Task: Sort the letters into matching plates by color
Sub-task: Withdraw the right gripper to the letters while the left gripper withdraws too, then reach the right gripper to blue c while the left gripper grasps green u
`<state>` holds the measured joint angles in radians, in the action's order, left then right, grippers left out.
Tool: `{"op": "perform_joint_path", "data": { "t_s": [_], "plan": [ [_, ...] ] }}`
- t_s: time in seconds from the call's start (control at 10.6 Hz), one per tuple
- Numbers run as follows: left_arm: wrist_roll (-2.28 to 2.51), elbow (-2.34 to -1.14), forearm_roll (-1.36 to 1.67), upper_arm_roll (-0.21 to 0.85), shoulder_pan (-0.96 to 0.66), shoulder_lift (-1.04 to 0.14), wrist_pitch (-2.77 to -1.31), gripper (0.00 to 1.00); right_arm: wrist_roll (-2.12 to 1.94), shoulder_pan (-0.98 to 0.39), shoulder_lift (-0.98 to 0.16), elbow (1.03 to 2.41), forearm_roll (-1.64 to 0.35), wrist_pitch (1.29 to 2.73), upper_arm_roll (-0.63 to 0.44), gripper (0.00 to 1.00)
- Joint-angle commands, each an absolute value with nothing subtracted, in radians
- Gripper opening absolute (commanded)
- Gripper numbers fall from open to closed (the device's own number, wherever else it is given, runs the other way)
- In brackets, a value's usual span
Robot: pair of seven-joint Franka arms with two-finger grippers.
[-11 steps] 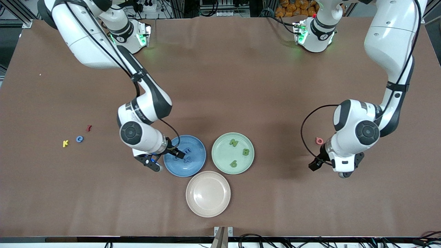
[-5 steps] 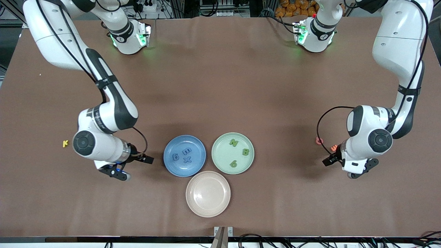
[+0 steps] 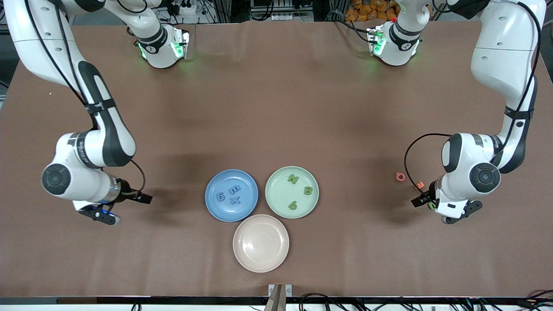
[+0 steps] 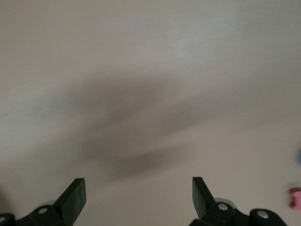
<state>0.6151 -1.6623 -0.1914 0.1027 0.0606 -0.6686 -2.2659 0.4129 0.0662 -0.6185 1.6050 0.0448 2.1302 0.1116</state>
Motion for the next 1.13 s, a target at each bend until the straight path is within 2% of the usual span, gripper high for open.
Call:
{"op": "perform_joint_path", "data": {
  "t_s": [0.0, 0.28, 0.47, 0.85, 1.04],
  "plan": [
    [0.584, -1.651, -0.219, 0.101, 0.074, -0.696, -2.316, 1.00, 0.420, 0.066, -0.581, 1.660, 0.037, 2.143, 0.014, 1.00],
    [0.546, -1.651, -0.250, 0.101, 0.094, -0.715, -2.373, 1.00, 0.420, 0.080, -0.563, 1.718, 0.019, 2.202, -0.052, 1.00],
    [0.481, -1.651, -0.253, 0.101, 0.119, -0.716, -2.378, 1.00, 0.410, 0.126, -0.514, 1.831, 0.014, 2.317, -0.054, 1.00],
    [0.403, -1.652, -0.242, 0.103, 0.150, -0.727, -2.379, 1.00, 0.338, 0.202, -0.436, 1.957, 0.014, 2.368, -0.054, 1.00],
    [0.403, -1.651, -0.236, 0.103, 0.150, -0.736, -2.379, 1.00, 0.319, 0.224, -0.434, 1.983, 0.014, 2.407, -0.054, 1.00]
  ]
}}
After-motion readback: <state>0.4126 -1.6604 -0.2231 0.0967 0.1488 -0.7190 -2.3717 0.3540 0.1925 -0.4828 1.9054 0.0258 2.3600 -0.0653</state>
